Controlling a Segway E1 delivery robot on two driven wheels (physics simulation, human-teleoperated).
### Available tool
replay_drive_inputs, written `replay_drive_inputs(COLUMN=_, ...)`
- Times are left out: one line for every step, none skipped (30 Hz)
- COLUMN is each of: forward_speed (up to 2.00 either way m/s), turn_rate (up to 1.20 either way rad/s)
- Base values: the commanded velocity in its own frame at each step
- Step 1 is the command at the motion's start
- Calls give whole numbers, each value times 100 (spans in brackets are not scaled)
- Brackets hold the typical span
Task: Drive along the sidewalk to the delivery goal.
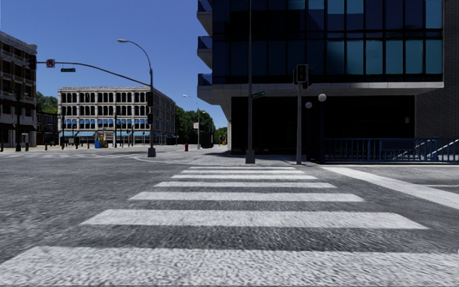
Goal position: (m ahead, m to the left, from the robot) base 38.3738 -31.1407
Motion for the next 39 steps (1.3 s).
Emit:
replay_drive_inputs(forward_speed=200, turn_rate=0)
replay_drive_inputs(forward_speed=200, turn_rate=0)
replay_drive_inputs(forward_speed=200, turn_rate=0)
replay_drive_inputs(forward_speed=200, turn_rate=0)
replay_drive_inputs(forward_speed=200, turn_rate=0)
replay_drive_inputs(forward_speed=200, turn_rate=0)
replay_drive_inputs(forward_speed=200, turn_rate=0)
replay_drive_inputs(forward_speed=200, turn_rate=0)
replay_drive_inputs(forward_speed=200, turn_rate=0)
replay_drive_inputs(forward_speed=200, turn_rate=0)
replay_drive_inputs(forward_speed=200, turn_rate=0)
replay_drive_inputs(forward_speed=200, turn_rate=0)
replay_drive_inputs(forward_speed=200, turn_rate=0)
replay_drive_inputs(forward_speed=200, turn_rate=0)
replay_drive_inputs(forward_speed=200, turn_rate=0)
replay_drive_inputs(forward_speed=200, turn_rate=0)
replay_drive_inputs(forward_speed=200, turn_rate=0)
replay_drive_inputs(forward_speed=200, turn_rate=0)
replay_drive_inputs(forward_speed=200, turn_rate=0)
replay_drive_inputs(forward_speed=200, turn_rate=0)
replay_drive_inputs(forward_speed=200, turn_rate=0)
replay_drive_inputs(forward_speed=200, turn_rate=0)
replay_drive_inputs(forward_speed=200, turn_rate=0)
replay_drive_inputs(forward_speed=200, turn_rate=0)
replay_drive_inputs(forward_speed=200, turn_rate=0)
replay_drive_inputs(forward_speed=200, turn_rate=0)
replay_drive_inputs(forward_speed=200, turn_rate=0)
replay_drive_inputs(forward_speed=200, turn_rate=0)
replay_drive_inputs(forward_speed=200, turn_rate=17)
replay_drive_inputs(forward_speed=200, turn_rate=17)
replay_drive_inputs(forward_speed=200, turn_rate=17)
replay_drive_inputs(forward_speed=200, turn_rate=17)
replay_drive_inputs(forward_speed=200, turn_rate=17)
replay_drive_inputs(forward_speed=200, turn_rate=17)
replay_drive_inputs(forward_speed=200, turn_rate=17)
replay_drive_inputs(forward_speed=200, turn_rate=17)
replay_drive_inputs(forward_speed=200, turn_rate=17)
replay_drive_inputs(forward_speed=200, turn_rate=17)
replay_drive_inputs(forward_speed=200, turn_rate=15)
